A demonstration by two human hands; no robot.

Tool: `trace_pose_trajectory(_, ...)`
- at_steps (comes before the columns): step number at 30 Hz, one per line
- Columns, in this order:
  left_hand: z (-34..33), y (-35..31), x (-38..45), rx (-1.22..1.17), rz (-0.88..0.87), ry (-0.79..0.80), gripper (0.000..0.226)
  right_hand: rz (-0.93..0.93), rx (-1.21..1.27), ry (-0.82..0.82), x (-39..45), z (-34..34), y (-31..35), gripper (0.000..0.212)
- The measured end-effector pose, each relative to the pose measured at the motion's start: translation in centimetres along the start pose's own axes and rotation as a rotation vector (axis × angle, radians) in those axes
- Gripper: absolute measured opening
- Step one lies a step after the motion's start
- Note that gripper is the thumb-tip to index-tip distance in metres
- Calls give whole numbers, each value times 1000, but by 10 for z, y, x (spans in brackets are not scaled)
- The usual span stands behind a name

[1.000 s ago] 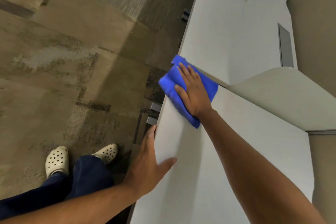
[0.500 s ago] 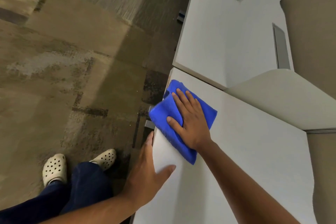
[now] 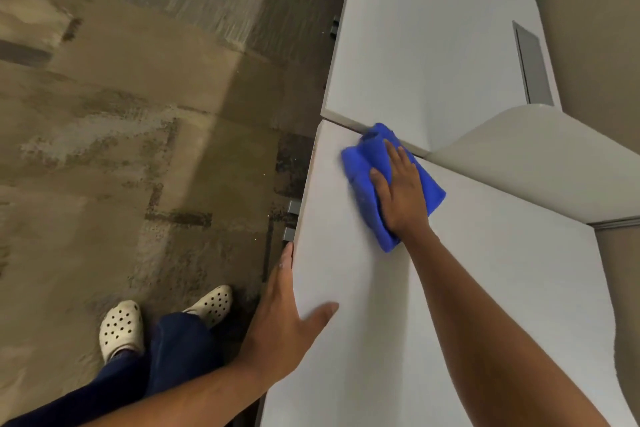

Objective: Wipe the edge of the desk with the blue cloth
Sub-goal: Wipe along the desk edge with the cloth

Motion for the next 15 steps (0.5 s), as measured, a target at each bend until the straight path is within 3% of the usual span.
trace_pose_trajectory(3, -1, -3, -2, -29, -2, 15, 113, -187, -12, -53, -20, 29, -47, 62)
trace_pose_trajectory(7, -2, -2, -2, -45, -3, 21, 113, -290, -74, -90, -16, 18, -30, 62)
trace_pose_trajectory(15, -2, -6, 0, 14, 1, -12, 115, -71, -156, -30, 3, -41, 76, 67)
Point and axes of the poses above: each hand's wrist, its own x-axis towards the middle knuckle, its own z-axis out of the back of the hand, y = z × x, the point moved 5 cm from there along x, towards the middle knuckle, and after that the axes turned 2 degrees about x, right-handed, at the moved point
